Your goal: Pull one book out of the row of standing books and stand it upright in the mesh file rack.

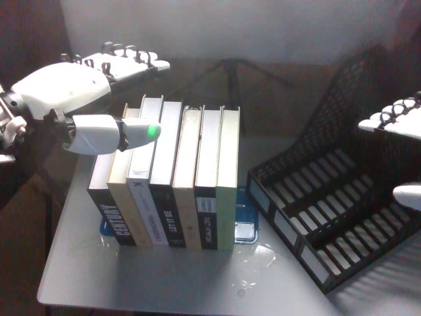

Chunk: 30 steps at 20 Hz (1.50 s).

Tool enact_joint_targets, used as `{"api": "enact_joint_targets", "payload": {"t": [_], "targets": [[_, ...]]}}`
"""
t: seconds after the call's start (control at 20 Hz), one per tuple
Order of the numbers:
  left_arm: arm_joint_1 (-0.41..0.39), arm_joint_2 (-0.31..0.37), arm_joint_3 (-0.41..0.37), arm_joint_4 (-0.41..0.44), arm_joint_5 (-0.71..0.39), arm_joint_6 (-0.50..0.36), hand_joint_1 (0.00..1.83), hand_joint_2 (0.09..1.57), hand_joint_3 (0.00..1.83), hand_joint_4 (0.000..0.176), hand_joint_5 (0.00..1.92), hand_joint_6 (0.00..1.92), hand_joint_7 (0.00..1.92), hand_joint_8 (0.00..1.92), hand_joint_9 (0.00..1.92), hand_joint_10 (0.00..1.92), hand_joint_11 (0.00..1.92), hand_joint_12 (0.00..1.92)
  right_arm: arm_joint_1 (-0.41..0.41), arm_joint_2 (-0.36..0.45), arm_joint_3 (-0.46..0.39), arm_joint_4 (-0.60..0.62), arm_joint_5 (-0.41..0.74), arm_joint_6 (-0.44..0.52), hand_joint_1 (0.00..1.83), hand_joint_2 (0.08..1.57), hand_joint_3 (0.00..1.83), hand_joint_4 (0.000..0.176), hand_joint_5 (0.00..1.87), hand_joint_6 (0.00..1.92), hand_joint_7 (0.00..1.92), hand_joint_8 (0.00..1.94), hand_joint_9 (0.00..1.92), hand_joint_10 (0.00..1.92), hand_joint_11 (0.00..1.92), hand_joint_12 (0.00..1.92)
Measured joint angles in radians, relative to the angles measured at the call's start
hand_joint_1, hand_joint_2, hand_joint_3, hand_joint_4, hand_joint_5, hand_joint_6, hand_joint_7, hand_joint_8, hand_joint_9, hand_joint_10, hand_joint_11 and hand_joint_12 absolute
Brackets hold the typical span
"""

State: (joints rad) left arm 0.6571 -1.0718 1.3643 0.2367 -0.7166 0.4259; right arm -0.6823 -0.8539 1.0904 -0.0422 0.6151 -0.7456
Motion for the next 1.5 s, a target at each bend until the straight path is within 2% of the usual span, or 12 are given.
{"api": "enact_joint_targets", "payload": {"t": [0.1,0.2,0.25,0.55,0.65,0.8,0.9,1.05,1.2,1.25,1.45,1.5], "targets": [[0.0,-0.01,0.007,0.006,0.011,-0.004,0.14,1.28,0.01,0.05,0.11,0.04,0.0,0.0,0.0,0.0,0.0,0.0,0.0,-0.002,0.002,0.0,-0.003,0.0,0.3,1.31,0.02,0.0,0.0,0.0,0.0,0.0,0.0,0.0,0.0,0.0],[0.0,-0.03,0.018,0.039,0.039,-0.016,0.11,1.27,0.0,0.091,0.12,0.04,0.0,0.0,0.0,0.0,0.0,0.0,0.0,-0.003,0.002,0.0,-0.002,0.0,0.25,1.31,0.02,0.0,0.0,0.0,0.0,0.0,0.0,0.0,0.0,0.0],[0.0,-0.039,0.024,0.054,0.058,-0.023,0.11,1.27,0.0,0.092,0.17,0.03,0.0,0.0,0.0,0.0,0.0,0.0,0.0,-0.003,0.003,0.0,-0.002,0.0,0.24,1.31,0.01,0.0,0.0,0.0,0.0,0.0,0.0,0.0,0.0,0.0],[-0.031,-0.09,0.061,0.166,0.164,-0.042,0.01,1.25,0.0,0.082,0.29,0.04,0.0,0.0,0.0,0.0,0.0,0.0,-0.008,-0.013,0.013,0.006,0.001,-0.001,0.22,1.32,0.01,0.0,0.0,0.0,0.0,0.0,0.0,0.0,0.0,0.0],[-0.042,-0.103,0.065,0.207,0.193,-0.046,0.0,1.24,0.0,0.091,0.35,0.06,0.0,0.0,0.0,0.0,0.0,0.0,-0.009,-0.013,0.013,0.008,-0.005,-0.001,0.24,1.32,0.01,0.0,0.0,0.0,0.0,0.0,0.0,0.0,0.0,0.0],[-0.049,-0.123,0.074,0.241,0.23,-0.053,0.02,1.26,0.01,0.072,0.44,0.04,0.0,0.0,0.0,0.0,0.0,0.0,-0.009,-0.013,0.013,0.01,-0.007,-0.001,0.24,1.32,0.0,0.0,0.0,0.0,0.0,0.0,0.0,0.0,0.0,0.0],[-0.052,-0.124,0.074,0.263,0.247,-0.053,0.05,1.26,0.0,0.079,0.52,0.03,0.0,0.0,0.0,0.0,0.0,0.0,-0.009,-0.013,0.016,0.013,-0.007,-0.001,0.24,1.32,0.0,0.0,0.0,0.0,0.0,0.0,0.0,0.0,0.0,0.0],[-0.057,-0.124,0.075,0.284,0.268,-0.048,0.09,1.25,0.0,0.043,0.62,0.05,0.0,0.0,0.0,0.0,0.0,0.0,-0.016,-0.015,0.018,0.02,-0.004,-0.001,0.25,1.32,0.0,0.0,0.0,0.0,0.0,0.0,0.0,0.0,0.0,0.0],[-0.069,-0.135,0.075,0.339,0.291,-0.049,0.03,1.24,0.0,0.046,0.63,0.03,0.01,0.0,0.0,0.0,0.0,0.0,-0.022,-0.017,0.018,0.024,-0.002,-0.001,0.28,1.32,0.0,0.0,0.0,0.0,0.0,0.0,0.0,0.0,0.0,0.0],[-0.07,-0.139,0.075,0.363,0.298,-0.057,0.01,1.24,0.0,0.067,0.64,0.03,0.01,0.0,0.0,0.0,0.0,0.0,-0.027,-0.018,0.018,0.027,-0.001,-0.001,0.27,1.32,0.0,0.0,0.0,0.0,0.0,0.0,0.0,0.0,0.0,0.0],[-0.08,-0.144,0.074,0.407,0.326,-0.061,0.0,1.23,0.0,0.088,0.62,0.01,0.02,0.01,0.0,0.0,0.0,0.0,-0.034,-0.018,0.018,0.04,-0.001,-0.001,0.3,1.33,0.0,0.0,0.0,0.0,0.0,0.0,0.0,0.0,0.0,0.0],[-0.088,-0.144,0.069,0.44,0.337,-0.062,0.0,1.23,0.0,0.071,0.63,0.02,0.03,0.01,0.0,0.0,0.0,0.0,-0.035,-0.018,0.017,0.042,0.0,-0.001,0.31,1.33,0.0,0.0,0.0,0.0,0.0,0.0,0.0,0.0,0.0,0.0]]}}
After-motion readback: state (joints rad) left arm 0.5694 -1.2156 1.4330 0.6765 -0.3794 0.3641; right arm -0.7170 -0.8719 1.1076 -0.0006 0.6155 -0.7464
